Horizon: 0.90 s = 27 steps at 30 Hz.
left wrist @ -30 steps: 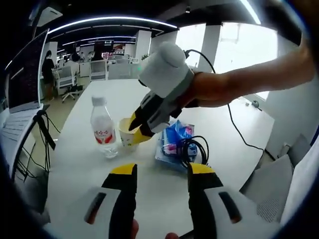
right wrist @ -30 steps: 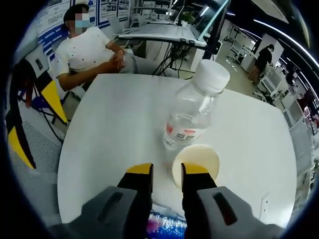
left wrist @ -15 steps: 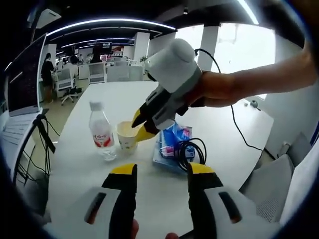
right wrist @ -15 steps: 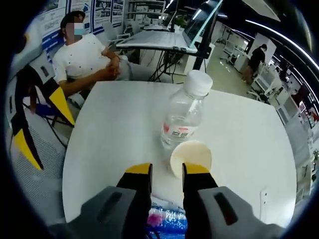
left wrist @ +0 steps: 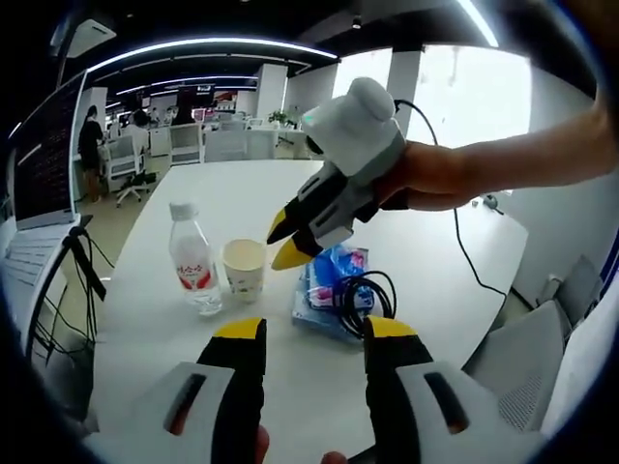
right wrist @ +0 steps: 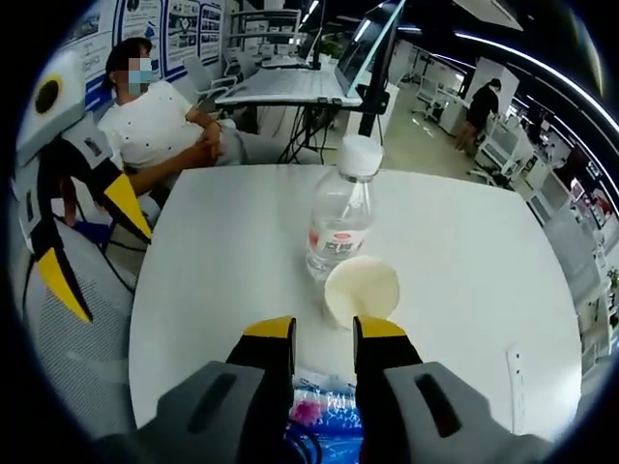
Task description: Arrange the tabletop items into an orderly group along one side of the table until the central work area is clear of visible clutter.
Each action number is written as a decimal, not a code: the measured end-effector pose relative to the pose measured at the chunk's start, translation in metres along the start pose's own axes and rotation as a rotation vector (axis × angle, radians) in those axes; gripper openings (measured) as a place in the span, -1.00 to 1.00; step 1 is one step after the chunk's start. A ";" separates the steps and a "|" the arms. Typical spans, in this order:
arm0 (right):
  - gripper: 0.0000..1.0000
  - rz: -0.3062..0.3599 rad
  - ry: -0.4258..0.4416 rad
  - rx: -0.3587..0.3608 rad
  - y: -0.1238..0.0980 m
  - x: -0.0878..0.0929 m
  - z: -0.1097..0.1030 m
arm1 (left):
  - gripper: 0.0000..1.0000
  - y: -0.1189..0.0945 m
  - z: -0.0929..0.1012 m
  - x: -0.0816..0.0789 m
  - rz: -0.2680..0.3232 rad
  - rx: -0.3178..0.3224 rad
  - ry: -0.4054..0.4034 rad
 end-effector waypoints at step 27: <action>-0.58 0.028 0.113 0.064 -0.035 0.044 -0.008 | -0.22 0.002 0.006 -0.004 0.001 0.016 0.008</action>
Point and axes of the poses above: the point that each gripper's makers call its tool centre point, and the gripper's own axes: y roughly forward along the fingers, z roughly to its right, x roughly out of its underside, the point moved 10 cm from there along -y, roughly backward along the fingers, and after that the axes turned 11 degrees about -x, right-handed, at the moved point
